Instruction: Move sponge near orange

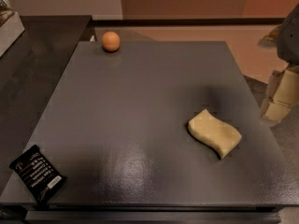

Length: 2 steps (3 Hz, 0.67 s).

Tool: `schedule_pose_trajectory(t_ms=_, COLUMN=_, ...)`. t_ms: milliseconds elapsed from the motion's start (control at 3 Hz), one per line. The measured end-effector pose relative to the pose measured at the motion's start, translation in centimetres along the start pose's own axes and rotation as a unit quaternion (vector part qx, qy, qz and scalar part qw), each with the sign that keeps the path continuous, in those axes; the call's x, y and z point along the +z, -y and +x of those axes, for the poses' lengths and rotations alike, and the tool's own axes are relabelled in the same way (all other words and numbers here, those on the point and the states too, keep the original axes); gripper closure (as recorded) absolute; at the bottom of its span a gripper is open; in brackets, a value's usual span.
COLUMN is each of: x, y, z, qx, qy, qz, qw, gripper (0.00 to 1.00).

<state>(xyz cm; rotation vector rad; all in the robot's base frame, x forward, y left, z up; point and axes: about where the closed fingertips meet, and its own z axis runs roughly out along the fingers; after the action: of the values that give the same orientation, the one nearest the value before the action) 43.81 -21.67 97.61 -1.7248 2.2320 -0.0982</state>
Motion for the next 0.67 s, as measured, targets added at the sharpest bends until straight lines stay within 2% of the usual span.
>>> schedule_pose_trajectory(t_ms=333, x=0.0, y=0.1, z=0.0, qx=0.002, qy=-0.001, qz=0.003, qw=1.0, gripper=0.0)
schedule_pose_trajectory(t_ms=667, x=0.7, y=-0.9, z=-0.4, qx=0.009, qy=-0.002, qz=-0.007, qw=0.9999, gripper=0.0)
